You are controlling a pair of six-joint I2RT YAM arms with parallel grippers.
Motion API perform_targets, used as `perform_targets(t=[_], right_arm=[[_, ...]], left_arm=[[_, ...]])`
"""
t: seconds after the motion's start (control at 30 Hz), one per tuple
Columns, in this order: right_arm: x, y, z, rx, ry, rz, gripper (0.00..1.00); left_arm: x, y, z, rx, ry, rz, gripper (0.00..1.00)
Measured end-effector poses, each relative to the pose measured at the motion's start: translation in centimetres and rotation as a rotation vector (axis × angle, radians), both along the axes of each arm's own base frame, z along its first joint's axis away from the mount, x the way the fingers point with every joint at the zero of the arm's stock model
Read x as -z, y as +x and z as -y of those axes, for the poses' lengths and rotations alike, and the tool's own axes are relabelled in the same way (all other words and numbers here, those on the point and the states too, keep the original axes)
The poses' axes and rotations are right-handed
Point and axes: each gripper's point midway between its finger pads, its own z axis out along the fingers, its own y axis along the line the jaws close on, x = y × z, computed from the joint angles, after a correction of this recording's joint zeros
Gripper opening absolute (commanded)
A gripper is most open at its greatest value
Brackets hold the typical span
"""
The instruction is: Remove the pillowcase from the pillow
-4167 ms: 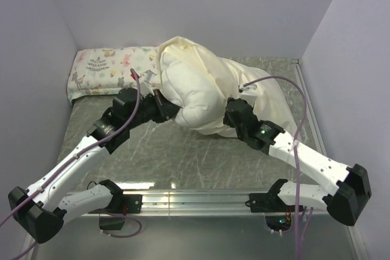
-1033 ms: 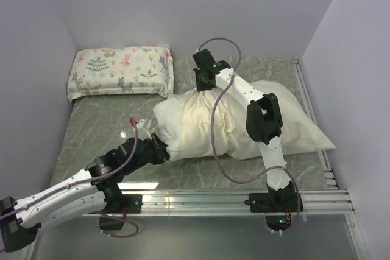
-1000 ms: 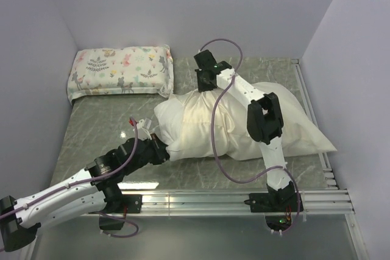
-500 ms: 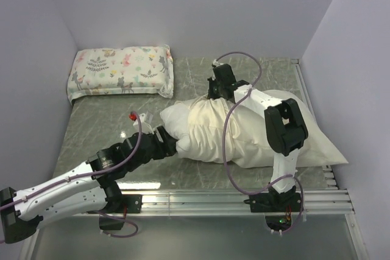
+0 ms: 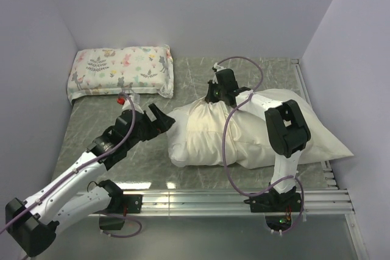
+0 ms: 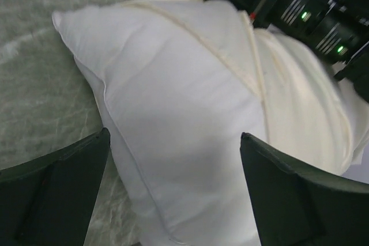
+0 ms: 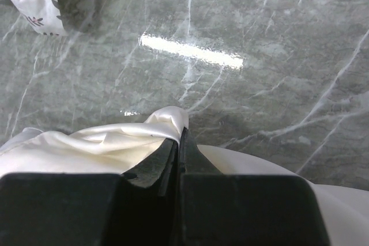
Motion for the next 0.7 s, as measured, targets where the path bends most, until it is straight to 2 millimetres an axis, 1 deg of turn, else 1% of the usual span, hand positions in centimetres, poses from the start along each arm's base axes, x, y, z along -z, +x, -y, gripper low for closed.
perform_targets(t=[0.07, 0.1, 0.17, 0.37, 0.57, 0.7], right_arm=[[0.0, 0.0, 0.0, -0.001, 0.002, 0.0, 0.0], [0.0, 0.0, 0.0, -0.001, 0.003, -0.001, 0.0], [0.0, 0.0, -0.1, -0.003, 0.005, -0.001, 0.0], [0.0, 0.0, -0.1, -0.001, 0.006, -0.002, 0.0], [0.0, -0.1, -0.2, -0.004, 0.009, -0.004, 0.0], [0.0, -0.1, -0.2, -0.007, 0.011, -0.005, 0.0]], left_arm=[[1.5, -0.5, 0.2, 0.035, -0.011, -0.036, 0.99], [2.5, -0.9, 0.4, 0.065, -0.033, -0.064, 0.99], [3.4, -1.4, 0.7, 0.102, -0.062, -0.097, 0.99], [4.1, -2.0, 2.0, 0.18, -0.16, -0.136, 0.99], [5.8, -2.3, 3.5, 0.237, -0.269, -0.199, 0.99], [6.2, -2.2, 4.3, 0.26, -0.349, -0.207, 0.99]])
